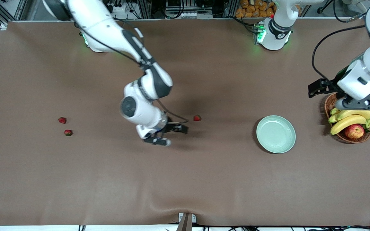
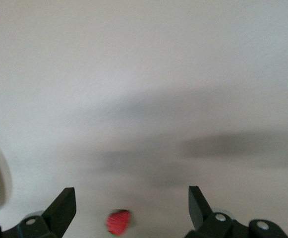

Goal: Collect all strawberries into plate
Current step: 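Move the right gripper back while the left gripper reaches the strawberry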

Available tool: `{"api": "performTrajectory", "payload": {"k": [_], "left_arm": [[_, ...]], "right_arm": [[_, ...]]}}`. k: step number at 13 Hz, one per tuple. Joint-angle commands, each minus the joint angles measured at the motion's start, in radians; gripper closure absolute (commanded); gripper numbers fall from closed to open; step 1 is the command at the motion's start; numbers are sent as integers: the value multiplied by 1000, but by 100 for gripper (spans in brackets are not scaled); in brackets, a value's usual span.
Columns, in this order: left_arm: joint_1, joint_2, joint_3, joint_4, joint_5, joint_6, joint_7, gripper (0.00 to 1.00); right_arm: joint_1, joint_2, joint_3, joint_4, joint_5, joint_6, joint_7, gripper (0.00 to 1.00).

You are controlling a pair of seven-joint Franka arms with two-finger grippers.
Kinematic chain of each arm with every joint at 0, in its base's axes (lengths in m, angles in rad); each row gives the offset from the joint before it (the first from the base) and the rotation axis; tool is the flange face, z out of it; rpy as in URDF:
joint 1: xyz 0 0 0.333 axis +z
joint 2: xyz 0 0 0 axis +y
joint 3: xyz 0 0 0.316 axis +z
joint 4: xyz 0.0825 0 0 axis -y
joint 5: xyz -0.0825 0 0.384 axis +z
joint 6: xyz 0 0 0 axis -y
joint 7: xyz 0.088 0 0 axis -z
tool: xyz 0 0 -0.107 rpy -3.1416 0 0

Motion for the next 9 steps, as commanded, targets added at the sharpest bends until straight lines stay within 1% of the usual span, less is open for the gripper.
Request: {"api": "performTrajectory", "payload": {"k": [1, 4, 5, 7, 8, 9], "left_arm": [[-11, 14, -4, -86, -17, 103, -20, 0], [-36, 33, -5, -234, -19, 276, -87, 0], [-36, 31, -5, -288, -17, 348, -91, 0], [-39, 33, -5, -374, -17, 473, -94, 0], [-42, 34, -5, -400, -17, 507, -109, 0], [-57, 47, -16, -405, -17, 513, -144, 0]], "right_arm": [[-126, -108, 20, -45, -123, -158, -2, 0], [-265, -159, 23, -46, -291, -321, -5, 0], [-320, -173, 28, -46, -323, -357, -15, 0], [-415, -193, 28, -58, -328, -422, -134, 0], [-465, -201, 28, -74, -329, -424, -205, 0], [-505, -201, 28, -81, -345, -424, -271, 0]]}}
